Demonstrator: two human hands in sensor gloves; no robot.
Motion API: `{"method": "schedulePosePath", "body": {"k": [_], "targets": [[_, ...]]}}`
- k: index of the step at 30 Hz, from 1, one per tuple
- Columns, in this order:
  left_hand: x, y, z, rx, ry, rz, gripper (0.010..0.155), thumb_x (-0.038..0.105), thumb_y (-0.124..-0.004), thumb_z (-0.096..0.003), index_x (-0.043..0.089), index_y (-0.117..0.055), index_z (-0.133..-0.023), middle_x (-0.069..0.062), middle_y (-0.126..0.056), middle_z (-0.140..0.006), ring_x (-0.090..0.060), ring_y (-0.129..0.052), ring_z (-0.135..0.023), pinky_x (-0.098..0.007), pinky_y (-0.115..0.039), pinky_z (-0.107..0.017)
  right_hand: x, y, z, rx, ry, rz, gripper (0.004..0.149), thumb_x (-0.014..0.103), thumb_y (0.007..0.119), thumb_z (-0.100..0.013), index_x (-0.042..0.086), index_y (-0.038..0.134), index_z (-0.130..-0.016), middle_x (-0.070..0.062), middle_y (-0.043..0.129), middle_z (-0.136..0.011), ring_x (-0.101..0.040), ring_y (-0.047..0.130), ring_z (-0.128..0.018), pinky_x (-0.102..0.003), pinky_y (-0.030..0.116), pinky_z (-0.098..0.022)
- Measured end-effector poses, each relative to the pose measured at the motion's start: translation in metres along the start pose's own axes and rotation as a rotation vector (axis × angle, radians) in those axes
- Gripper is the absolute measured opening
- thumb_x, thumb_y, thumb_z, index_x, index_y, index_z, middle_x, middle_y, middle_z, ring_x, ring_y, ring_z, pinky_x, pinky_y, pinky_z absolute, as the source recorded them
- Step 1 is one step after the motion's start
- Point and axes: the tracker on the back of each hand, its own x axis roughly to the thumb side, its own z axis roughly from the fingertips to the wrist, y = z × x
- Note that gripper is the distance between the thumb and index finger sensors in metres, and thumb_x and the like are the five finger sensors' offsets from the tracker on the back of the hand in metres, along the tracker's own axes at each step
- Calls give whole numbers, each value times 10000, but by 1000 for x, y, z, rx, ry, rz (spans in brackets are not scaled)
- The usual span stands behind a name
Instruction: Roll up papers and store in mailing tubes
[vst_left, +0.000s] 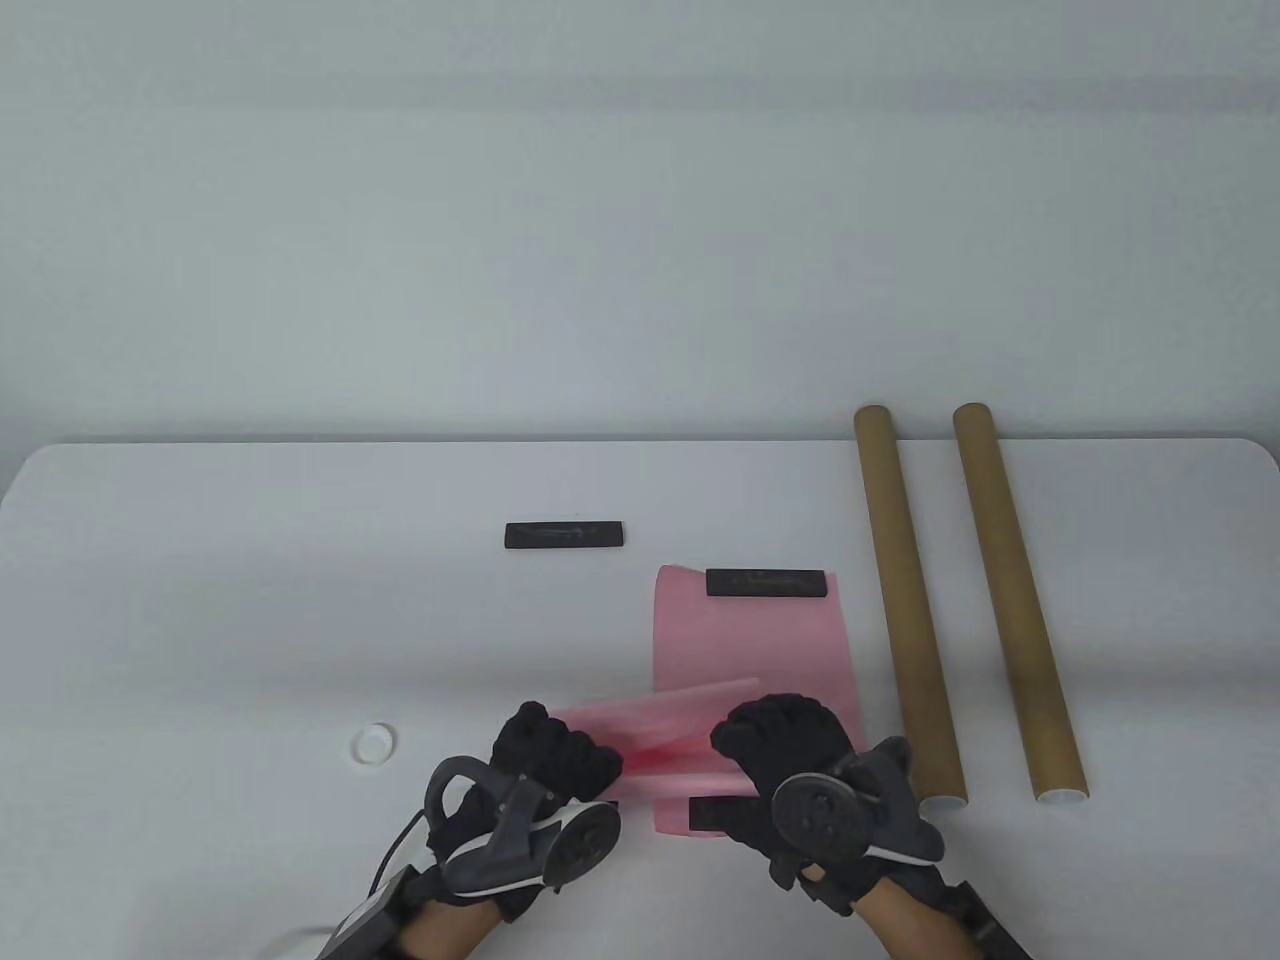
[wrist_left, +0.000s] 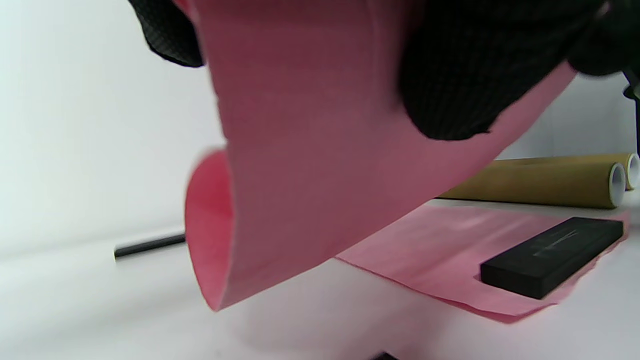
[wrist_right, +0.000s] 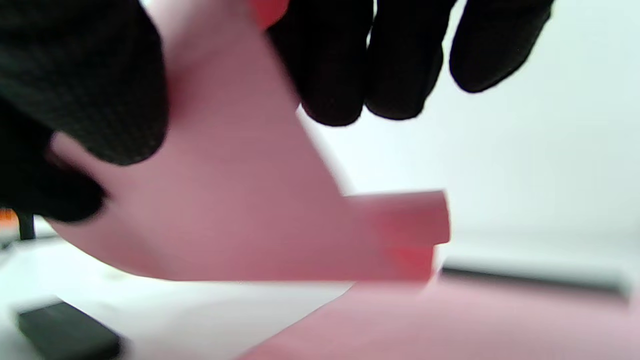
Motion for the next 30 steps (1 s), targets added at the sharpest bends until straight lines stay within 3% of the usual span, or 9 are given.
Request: {"method": "schedulePosePath", "body": {"k": [2,6,12,17,20,23,25,27,30], "targets": [[-4,-4,-1,-47,18,99,431,548,-896,-344,357,-878,-730,108,-1010,-562,-133,-1041,-604,-489,-710,-700,11,-2,1,-46,-112,174,775,581,968,-366,156,751,-977,-120,776,-1020,-456,790,-941,-689,667,-675],[-7,-7,-2,-67,20,124,424,549,-890,-349,355,-884,-726,101,-1013,-566,-142,-1038,-611,-496,-700,-705,16,3,-4,16,-79,131,513,506,953,-397,210,891,-810,-70,933,-856,-394,922,-818,-664,713,-648],[4,7,2,81,-53,-195,680,627,-888,-313,338,-737,-910,80,-929,-804,-175,-959,-799,-514,-649,-732,-2,9,-6,219,95,-217,376,469,926,-431,194,961,-684,-79,1011,-714,-387,993,-684,-659,747,-592],[5,9,4,127,-79,-230,617,591,-918,-312,335,-788,-858,108,-984,-692,-132,-1023,-691,-503,-680,-720,-14,14,-5,278,153,-433,366,464,933,-433,179,977,-659,-95,1026,-678,-392,1007,-643,-655,761,-567],[-1,10,3,103,-38,-100,482,558,-896,-343,346,-855,-774,114,-1019,-582,-119,-1055,-585,-496,-700,-709,-7,3,0,70,120,-327,491,500,945,-413,156,932,-764,-124,971,-785,-424,958,-724,-657,752,-582],[-7,6,-1,27,5,47,445,557,-895,-344,354,-879,-740,117,-1028,-550,-116,-1065,-558,-494,-700,-712,6,-15,5,-131,-35,70,752,579,960,-376,135,779,-956,-149,810,-976,-475,822,-879,-691,679,-641],[-11,0,-3,-34,16,143,436,555,-890,-347,354,-884,-734,114,-1029,-546,-119,-1064,-558,-497,-698,-712,12,-20,7,-155,-92,193,792,602,948,-375,152,731,-990,-136,764,-1017,-474,779,-919,-699,655,-655],[-13,-4,-5,-69,9,218,435,550,-893,-347,350,-887,-733,109,-1028,-548,-126,-1063,-562,-504,-694,-712,15,-17,6,-134,-98,148,768,558,967,-381,147,737,-987,-135,767,-1017,-468,781,-922,-692,653,-667],[-13,-5,-4,-66,-7,247,426,539,-896,-353,347,-888,-733,99,-1026,-556,-136,-1058,-573,-512,-685,-714,17,-8,2,-59,-102,189,535,514,944,-407,199,879,-835,-79,916,-874,-404,893,-834,-670,699,-650]]}}
